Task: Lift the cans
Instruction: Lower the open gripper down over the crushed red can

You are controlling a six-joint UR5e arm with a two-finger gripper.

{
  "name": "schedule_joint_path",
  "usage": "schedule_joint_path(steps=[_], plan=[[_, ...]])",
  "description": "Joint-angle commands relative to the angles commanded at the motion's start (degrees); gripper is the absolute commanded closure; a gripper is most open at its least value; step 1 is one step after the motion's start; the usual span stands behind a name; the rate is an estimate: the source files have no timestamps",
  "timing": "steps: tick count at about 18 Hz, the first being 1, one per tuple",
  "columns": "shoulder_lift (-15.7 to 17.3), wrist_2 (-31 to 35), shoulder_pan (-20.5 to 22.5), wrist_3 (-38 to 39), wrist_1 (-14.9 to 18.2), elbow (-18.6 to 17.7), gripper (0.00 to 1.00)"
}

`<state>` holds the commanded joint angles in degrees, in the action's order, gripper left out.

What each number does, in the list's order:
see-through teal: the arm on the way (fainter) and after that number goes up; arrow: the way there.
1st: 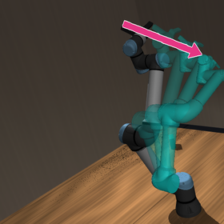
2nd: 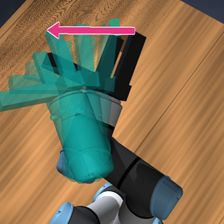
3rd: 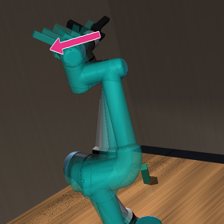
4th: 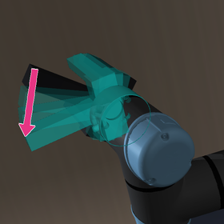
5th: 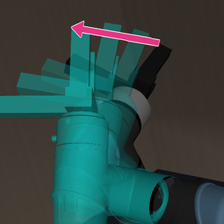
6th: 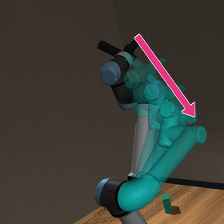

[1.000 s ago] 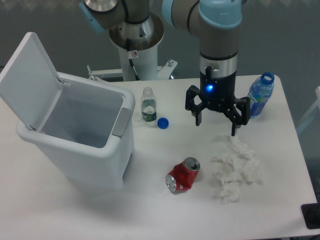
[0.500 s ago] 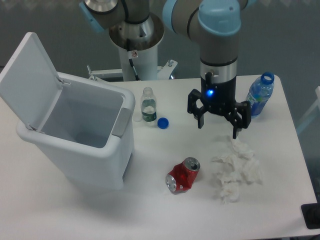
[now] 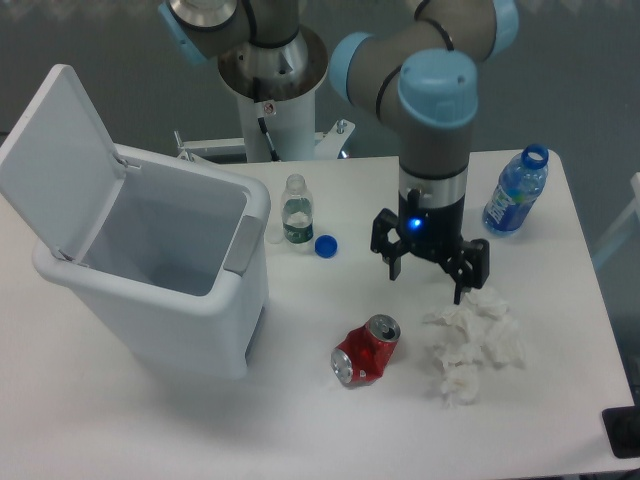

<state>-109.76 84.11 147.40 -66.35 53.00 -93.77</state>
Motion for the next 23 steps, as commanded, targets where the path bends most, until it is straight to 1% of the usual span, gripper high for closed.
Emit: schedule_joint_path(steps=[2,4,7,10,17,23], plan=[[-2.2,0.1,-0.3,-2.2,0.1,-0.2,0.0],[-3.5,0.1,-0.4,-4.7,0.1,-0.4,0.0],[-5.6,0.2,-0.4,-5.5,0.1,-1.1,0.0],[-6.3,0.1,-0.3,-5.8,0.0,-1.1,0.0],[-8.9,0.1,-0.3,-5.8,0.0,-1.2,0.0],[-9.5,0.1,-1.0,-5.8,0.1,-1.4,0.0]])
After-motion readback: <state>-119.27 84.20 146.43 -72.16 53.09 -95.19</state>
